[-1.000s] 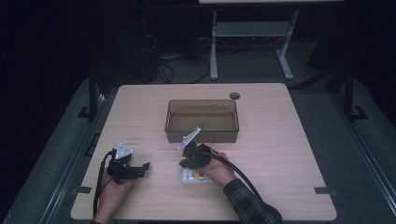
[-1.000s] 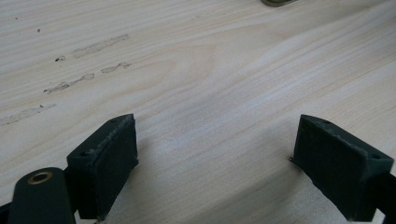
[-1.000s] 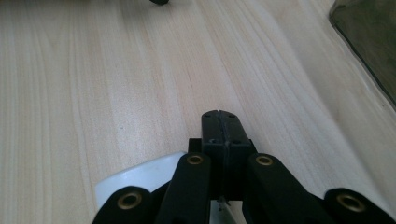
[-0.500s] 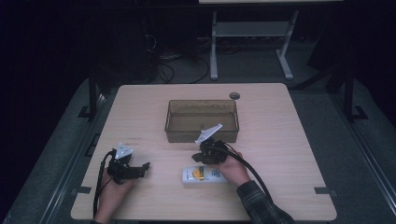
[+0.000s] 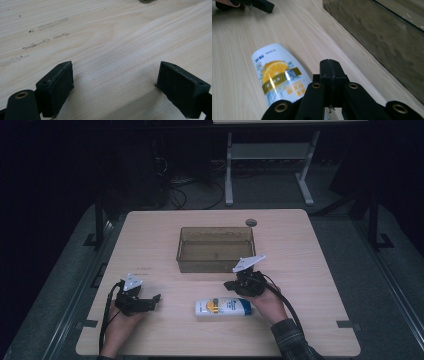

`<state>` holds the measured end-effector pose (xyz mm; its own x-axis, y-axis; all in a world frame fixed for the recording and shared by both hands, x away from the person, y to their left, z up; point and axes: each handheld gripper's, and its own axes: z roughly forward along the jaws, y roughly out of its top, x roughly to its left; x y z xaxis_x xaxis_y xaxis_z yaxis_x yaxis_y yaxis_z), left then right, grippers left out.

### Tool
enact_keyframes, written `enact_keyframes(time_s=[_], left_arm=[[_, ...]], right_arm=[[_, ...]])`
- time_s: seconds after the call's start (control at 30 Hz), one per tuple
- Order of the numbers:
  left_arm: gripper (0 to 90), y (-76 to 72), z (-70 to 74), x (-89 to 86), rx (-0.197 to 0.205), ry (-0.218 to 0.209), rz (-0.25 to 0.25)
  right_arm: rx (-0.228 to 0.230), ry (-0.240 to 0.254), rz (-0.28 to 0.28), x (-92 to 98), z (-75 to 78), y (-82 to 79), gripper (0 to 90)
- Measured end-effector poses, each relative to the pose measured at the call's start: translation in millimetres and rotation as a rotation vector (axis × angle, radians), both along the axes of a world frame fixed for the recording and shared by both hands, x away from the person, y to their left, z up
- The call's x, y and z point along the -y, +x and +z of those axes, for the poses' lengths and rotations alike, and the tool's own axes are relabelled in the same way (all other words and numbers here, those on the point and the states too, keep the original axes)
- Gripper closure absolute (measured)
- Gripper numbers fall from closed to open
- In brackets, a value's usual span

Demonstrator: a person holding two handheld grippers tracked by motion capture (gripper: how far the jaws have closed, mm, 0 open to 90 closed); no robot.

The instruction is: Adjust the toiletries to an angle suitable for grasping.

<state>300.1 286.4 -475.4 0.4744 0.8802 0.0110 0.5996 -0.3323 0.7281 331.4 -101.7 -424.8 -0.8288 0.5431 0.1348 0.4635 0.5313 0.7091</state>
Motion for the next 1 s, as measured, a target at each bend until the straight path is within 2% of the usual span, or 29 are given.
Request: enact_keyframes(time_s=[0.2, 0.33, 0.4, 0.53, 0.67, 0.7, 0.73, 0.8, 0.9, 1.0], left_arm=[[12.2, 0.0, 0.1, -0.3, -0.001, 0.003, -0.002], [12.2, 0.4, 0.1, -0.4, -0.001, 0.002, -0.007], [12.2, 0.4, 0.0, -0.3, -0.001, 0.001, -0.007], [12.2, 0.4, 0.1, -0.4, 0.0, 0.005, -0.011], [12.2, 0.4, 0.1, -0.4, 0.0, 0.004, -0.011], [12.2, 0.4, 0.1, -0.4, 0.0, 0.005, -0.011], [12.2, 0.4, 0.1, -0.4, 0.0, 0.005, -0.011], [12.2, 0.4, 0.1, -0.4, 0.0, 0.005, -0.011], [12.2, 0.4, 0.1, -0.4, 0.0, 0.005, -0.011], [12.2, 0.4, 0.1, -0.4, 0.0, 0.005, -0.011]], right_arm=[[0.012, 0.02, -0.02, 17.2, 0.3, -12.4, 89.5], [0.006, 0.038, -0.037, 35.0, 0.5, -28.2, 89.4], [0.005, 0.047, -0.041, 38.2, 0.1, -31.5, 89.4], [-0.009, 0.06, -0.055, 50.5, -2.6, -50.1, 89.4], [-0.021, 0.065, -0.06, 55.3, -5.3, -60.4, 89.4], [-0.041, 0.076, -0.061, 57.4, -8.6, -68.0, 89.4], [-0.041, 0.076, -0.061, 57.4, -8.6, -68.0, 89.4], [-0.051, 0.06, -0.069, 58.4, -12.9, -77.4, 89.4], [-0.069, 0.067, -0.074, 60.1, -17.0, -83.3, 89.4], [-0.078, 0.045, -0.081, 59.8, -21.7, -86.6, 89.4]])
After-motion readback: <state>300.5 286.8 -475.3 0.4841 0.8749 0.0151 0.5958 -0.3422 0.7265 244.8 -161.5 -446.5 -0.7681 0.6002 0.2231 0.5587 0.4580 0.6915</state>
